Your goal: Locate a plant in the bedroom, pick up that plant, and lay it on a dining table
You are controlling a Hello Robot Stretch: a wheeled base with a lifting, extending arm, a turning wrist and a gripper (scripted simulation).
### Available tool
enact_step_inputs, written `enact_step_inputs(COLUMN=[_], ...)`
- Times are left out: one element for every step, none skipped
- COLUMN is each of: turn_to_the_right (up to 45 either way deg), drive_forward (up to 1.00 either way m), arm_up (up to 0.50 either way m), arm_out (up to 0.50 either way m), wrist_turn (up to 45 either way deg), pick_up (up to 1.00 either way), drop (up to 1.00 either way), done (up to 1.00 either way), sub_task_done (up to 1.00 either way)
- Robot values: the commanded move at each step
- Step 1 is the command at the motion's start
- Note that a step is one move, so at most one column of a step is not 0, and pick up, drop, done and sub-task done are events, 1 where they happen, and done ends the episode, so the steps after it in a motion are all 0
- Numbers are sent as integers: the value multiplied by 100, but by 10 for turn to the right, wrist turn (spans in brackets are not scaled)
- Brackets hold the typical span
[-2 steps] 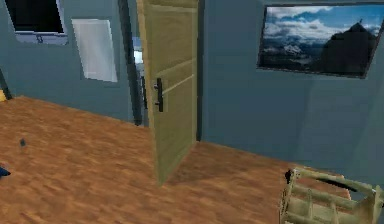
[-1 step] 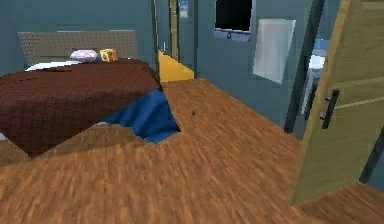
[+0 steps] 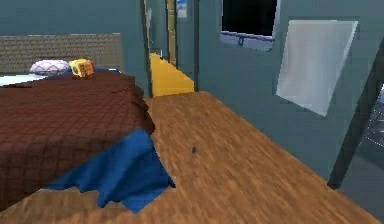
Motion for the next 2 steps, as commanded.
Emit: enact_step_inputs(turn_to_the_right=[-60,-30], drive_forward=[0,0], arm_up=[0,0], arm_out=[0,0], wrist_turn=[0,0], pick_up=[0,0], drop=[0,0], done=[0,0], sub_task_done=[0,0])
